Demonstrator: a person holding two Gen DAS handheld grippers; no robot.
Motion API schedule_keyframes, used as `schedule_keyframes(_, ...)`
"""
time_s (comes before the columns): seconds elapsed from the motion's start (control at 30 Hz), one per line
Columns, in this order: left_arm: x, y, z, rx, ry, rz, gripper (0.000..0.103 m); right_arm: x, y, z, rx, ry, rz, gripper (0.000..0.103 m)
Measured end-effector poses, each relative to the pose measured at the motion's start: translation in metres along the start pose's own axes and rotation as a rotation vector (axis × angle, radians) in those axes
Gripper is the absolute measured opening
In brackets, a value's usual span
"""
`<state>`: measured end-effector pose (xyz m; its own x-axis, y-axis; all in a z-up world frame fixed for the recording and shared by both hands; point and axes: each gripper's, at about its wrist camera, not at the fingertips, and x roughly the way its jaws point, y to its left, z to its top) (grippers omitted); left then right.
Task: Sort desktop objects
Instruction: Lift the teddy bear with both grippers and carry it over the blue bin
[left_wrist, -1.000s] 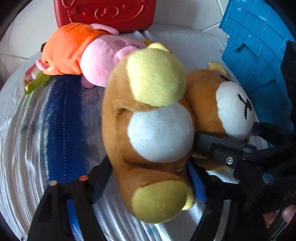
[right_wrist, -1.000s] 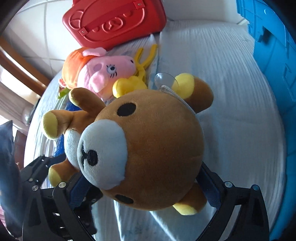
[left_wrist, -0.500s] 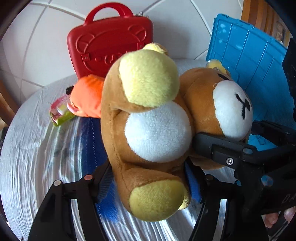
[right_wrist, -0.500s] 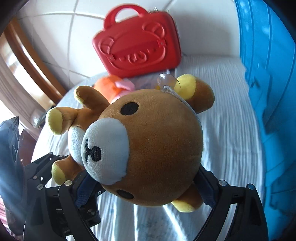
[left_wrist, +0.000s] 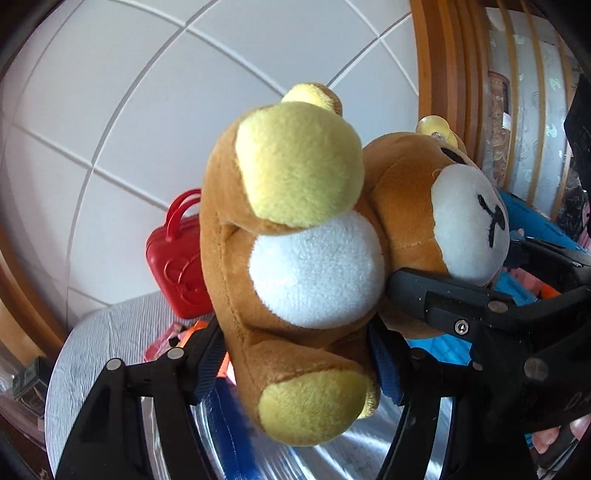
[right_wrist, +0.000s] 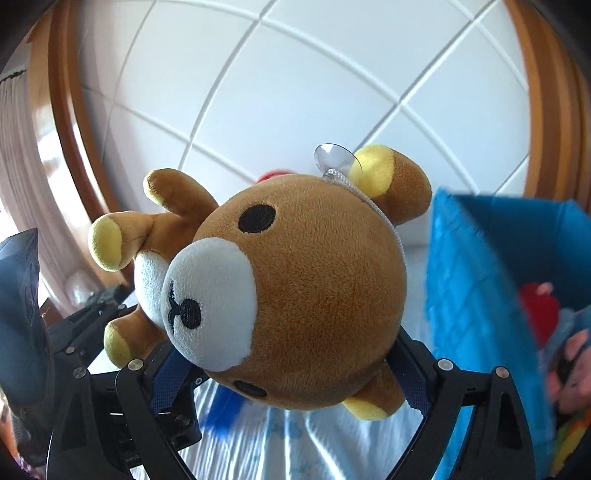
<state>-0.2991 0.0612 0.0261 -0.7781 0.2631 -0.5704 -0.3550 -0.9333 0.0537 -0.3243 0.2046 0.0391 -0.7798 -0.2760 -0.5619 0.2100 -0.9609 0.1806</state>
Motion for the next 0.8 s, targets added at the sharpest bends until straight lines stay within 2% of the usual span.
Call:
schedule_keyframes(0.07,-0.012,-0.019,0.021,0.028,-0.03,-0.029,0.069,-0.028,-0.008,0.014,-0.003,-0.035,-0.049,0.095)
schedule_keyframes(0.2,-0.028,-0.086,0.064,0.078,-0.07,-0.088,0.069,-0.079,-0.035,0.037,-0.013,-0.08,-0.144,0.095)
schedule_keyframes(0.37,-0.03,-0.163,0.109,0.124,-0.072,-0.209,0.069,-0.133,-0.089,0.059,0.017,-0.101,-0.248,0.095)
schedule_keyframes(0.5,-0.026,-0.218,0.136,0.137,-0.032,-0.292,0.069,-0.162,-0.132,0.075,0.014,-0.078,-0.338,0.095)
schedule_keyframes(0.63,-0.007,-0.269,0.157,0.178,0.01,-0.298,0.069,-0.174,-0.168,0.087,0.015,-0.026,-0.402,0.095)
schedule_keyframes(0.8,0.02,-0.309,0.161,0.167,0.112,-0.325,0.069,-0.171,-0.207,0.091,0.039,0.063,-0.434,0.095)
